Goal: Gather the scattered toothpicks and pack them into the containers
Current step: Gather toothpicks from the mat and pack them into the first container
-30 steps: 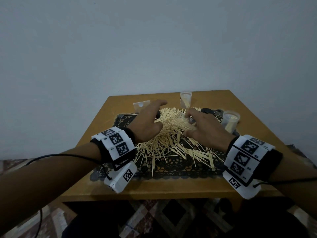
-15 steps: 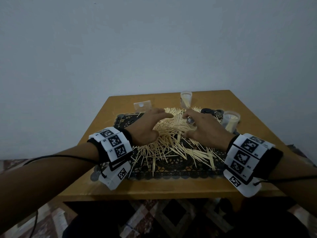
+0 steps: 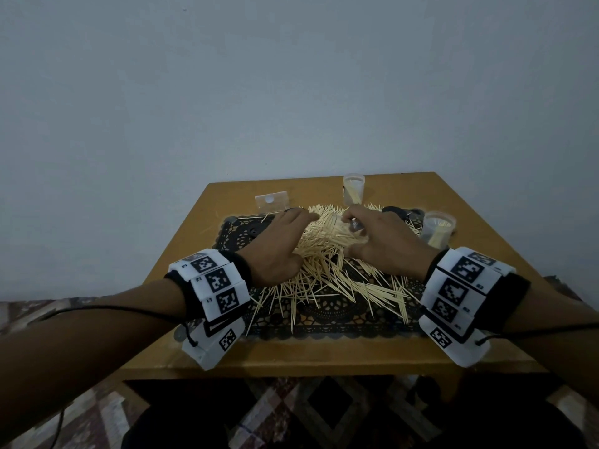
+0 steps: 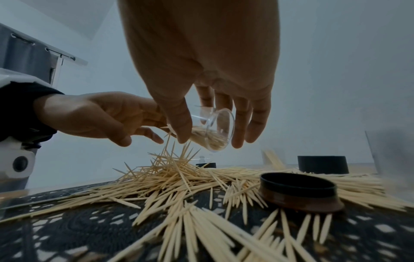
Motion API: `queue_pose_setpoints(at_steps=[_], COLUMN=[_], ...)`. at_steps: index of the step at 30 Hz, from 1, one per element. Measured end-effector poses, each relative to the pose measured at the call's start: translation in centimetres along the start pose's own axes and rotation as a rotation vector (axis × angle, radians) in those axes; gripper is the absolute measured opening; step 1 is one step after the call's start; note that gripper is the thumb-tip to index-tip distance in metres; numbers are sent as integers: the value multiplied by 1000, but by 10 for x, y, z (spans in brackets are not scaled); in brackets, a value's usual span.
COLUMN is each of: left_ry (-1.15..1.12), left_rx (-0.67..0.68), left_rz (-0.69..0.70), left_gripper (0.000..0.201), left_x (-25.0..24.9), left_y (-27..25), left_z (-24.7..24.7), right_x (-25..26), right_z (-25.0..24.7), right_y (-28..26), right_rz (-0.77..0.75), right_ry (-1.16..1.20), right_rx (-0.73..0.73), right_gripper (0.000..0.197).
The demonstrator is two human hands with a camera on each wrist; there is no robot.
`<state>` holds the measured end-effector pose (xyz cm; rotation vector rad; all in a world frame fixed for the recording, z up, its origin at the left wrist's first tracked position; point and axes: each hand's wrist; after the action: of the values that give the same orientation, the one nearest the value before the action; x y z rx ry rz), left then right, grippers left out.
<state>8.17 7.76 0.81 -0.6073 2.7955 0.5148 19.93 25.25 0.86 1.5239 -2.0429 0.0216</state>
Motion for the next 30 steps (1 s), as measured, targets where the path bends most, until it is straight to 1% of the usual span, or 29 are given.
queue_pose_setpoints(at_steps=[1,3,5,6,7,8,11,12,13,14,17,19,21,23,27,28,30], left_ry=[27,114,166,161,140,106,6,6,23,50,82,30,-2,-21,-15,-9,13], left_rx=[18,131,247,269,253,200,-28,-74,-89,-74,45,112,151,158,92,95,153], left_rz=[29,56,37,29,27,32,66,57,39,12,-87,-96,-105,-142,-169,-161,-144], left_gripper=[81,88,94,95,94,92,69,64,63,65,74,79,81,80,81,82,84], left_x=[-1,-3,-3,-2,0,2,6,6,6,4,-7,-13,-19,-24,-27,-28,-30], left_y=[-1,-4,-4,-5,-5,-6,-8,-9,-9,-11,-16,-17,-16,-15,-15,-15,-15], left_z=[-1,-1,-2,-2,-3,-4,-4,-4,-3,-2,-1,1,6,9,6,5,3], right_x=[1,5,7,7,6,5,3,3,3,3,4,7,9,10,6,6,6], right_z=[-1,-2,-2,-2,-2,-3,-5,-5,-6,-6,-5,-3,-1,0,-2,-2,-2], right_y=[0,-2,-2,-2,-2,-2,-2,-2,-1,-1,0,0,0,-1,-3,-3,-5], right_rz=[-5,-33,-60,-63,-59,-52,-31,-28,-26,-24,-27,-44,-56,-53,-40,-36,-31], right_ry=[9,22,2,-2,-2,1,10,10,7,5,8,12,9,8,-13,-9,6], right_rx=[2,20,44,50,52,51,44,36,23,8,-24,-32,-31,-26,-8,-3,8], right_gripper=[51,51,50,50,51,52,53,53,53,52,50,50,49,48,49,49,50])
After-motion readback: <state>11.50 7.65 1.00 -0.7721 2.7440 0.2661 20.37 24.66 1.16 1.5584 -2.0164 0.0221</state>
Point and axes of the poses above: each hand's wrist, its own y-axis towards the middle knuckle, its own z-axis out of the palm, x = y × z, and after that the axes turned 10 degrees about -x, right-handed
